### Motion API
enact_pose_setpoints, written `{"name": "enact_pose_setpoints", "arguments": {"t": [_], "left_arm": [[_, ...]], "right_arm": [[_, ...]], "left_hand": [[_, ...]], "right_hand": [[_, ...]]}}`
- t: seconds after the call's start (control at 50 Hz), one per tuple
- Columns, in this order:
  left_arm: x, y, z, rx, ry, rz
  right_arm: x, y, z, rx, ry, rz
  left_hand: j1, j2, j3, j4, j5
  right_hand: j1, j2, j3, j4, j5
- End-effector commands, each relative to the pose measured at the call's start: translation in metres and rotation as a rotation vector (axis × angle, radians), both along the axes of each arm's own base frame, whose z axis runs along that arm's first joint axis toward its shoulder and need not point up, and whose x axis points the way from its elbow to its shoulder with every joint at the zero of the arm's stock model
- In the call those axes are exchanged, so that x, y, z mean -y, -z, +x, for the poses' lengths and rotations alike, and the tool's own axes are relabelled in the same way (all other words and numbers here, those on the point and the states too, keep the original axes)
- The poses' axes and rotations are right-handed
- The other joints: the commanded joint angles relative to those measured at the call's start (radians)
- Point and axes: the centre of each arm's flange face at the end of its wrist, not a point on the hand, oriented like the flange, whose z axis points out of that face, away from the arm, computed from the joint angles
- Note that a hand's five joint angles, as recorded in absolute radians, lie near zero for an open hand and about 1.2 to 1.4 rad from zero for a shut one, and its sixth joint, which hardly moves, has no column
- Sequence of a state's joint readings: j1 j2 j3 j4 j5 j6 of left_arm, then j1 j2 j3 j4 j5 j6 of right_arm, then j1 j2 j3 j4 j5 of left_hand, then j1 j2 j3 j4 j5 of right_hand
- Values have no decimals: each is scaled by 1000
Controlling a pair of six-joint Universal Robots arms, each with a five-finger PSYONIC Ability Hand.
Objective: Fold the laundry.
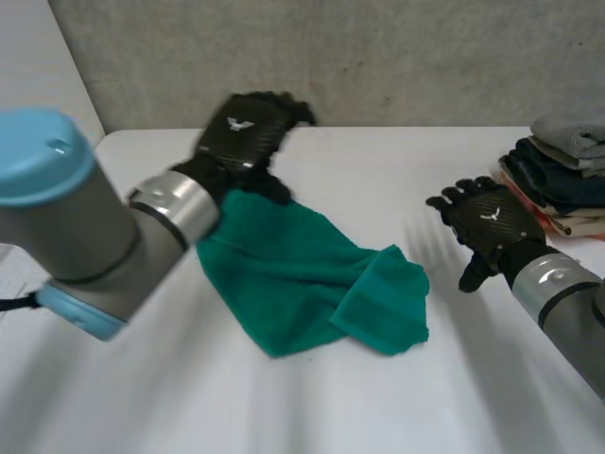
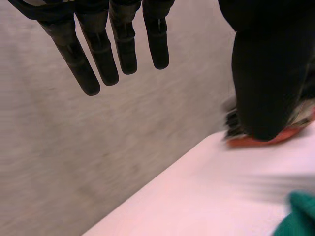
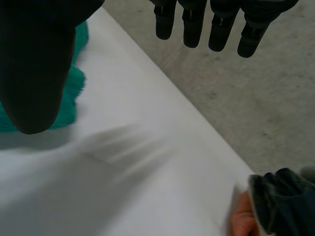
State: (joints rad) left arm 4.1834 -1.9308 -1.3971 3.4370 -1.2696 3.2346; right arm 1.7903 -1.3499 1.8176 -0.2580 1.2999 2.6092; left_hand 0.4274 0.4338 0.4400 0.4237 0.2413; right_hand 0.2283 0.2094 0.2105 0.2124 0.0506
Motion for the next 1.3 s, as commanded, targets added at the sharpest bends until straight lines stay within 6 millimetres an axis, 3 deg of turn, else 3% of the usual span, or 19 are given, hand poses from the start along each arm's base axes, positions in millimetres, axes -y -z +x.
{"name": "enact_pose_setpoints", "arguments": {"t": [0.02,0.06,0.08,0.14,0.2,0.32,0.42,0.56,0.66,0.74,0.78,0.86,0.88,0.92,1.02,1.04,1.06,1.08,1.3], "left_arm": [[52,19,50,157,-174,-60],[64,29,57,197,-199,-67],[82,42,67,243,-229,-64],[111,65,82,315,-253,-59],[133,87,88,362,-240,-41],[158,117,88,411,-206,-30],[170,142,93,477,-206,-42],[172,149,92,514,-202,-73],[179,156,91,510,-205,-79],[185,155,91,505,-210,-96],[187,158,92,505,-210,-96],[191,158,94,505,-220,-106],[191,158,93,505,-222,-112],[191,155,94,504,-231,-117],[185,153,90,502,-215,-115],[184,150,89,500,-214,-116],[183,146,91,500,-218,-120],[182,143,90,500,-220,-123],[180,155,95,515,-215,-93]], "right_arm": [[-27,-3,16,11,-61,147],[-35,-6,22,42,-70,203],[-38,-7,24,62,-74,224],[-47,-8,35,113,-98,269],[-55,0,48,124,-138,302],[-59,26,70,84,-162,314],[-53,36,74,30,-117,273],[-45,45,77,-28,-106,202],[-43,50,78,-30,-105,198],[-41,49,79,-28,-105,191],[-40,48,78,-27,-102,189],[-39,46,77,-21,-106,186],[-38,46,77,-21,-106,185],[-39,45,77,-22,-108,184],[-39,41,77,-35,-114,171],[-38,35,77,-32,-112,153],[-39,33,77,-31,-113,146],[-39,31,76,-29,-112,142],[-43,31,77,-27,-118,147]], "left_hand": [[21,15,8,25,33],[24,17,11,28,35],[27,20,14,31,38],[27,20,14,31,38],[27,20,14,31,38],[42,35,29,45,53],[50,44,38,54,62],[223,217,210,227,235],[598,592,586,602,610],[772,766,760,776,784],[968,962,955,972,980],[969,962,956,973,980],[969,962,956,973,980],[969,962,956,973,980],[969,962,956,973,980],[841,835,829,845,853],[300,293,287,303,311],[245,238,232,248,256],[177,170,164,180,188]], "right_hand": [[-54,-35,-36,-38,-51],[-54,-35,-36,-38,-51],[-54,-35,-36,-38,-51],[-54,-35,-36,-38,-51],[-54,-35,-36,-38,-51],[-54,-35,-36,-38,-51],[-54,-35,-36,-38,-51],[-54,-35,-36,-38,-51],[-54,-35,-36,-38,-51],[85,104,103,101,89],[150,169,168,166,153],[543,562,561,559,546],[837,856,855,853,840],[1153,1172,1171,1169,1156],[1146,1165,1164,1162,1149],[962,981,980,978,966],[879,898,897,895,882],[800,819,818,816,803],[732,750,749,747,735]]}}
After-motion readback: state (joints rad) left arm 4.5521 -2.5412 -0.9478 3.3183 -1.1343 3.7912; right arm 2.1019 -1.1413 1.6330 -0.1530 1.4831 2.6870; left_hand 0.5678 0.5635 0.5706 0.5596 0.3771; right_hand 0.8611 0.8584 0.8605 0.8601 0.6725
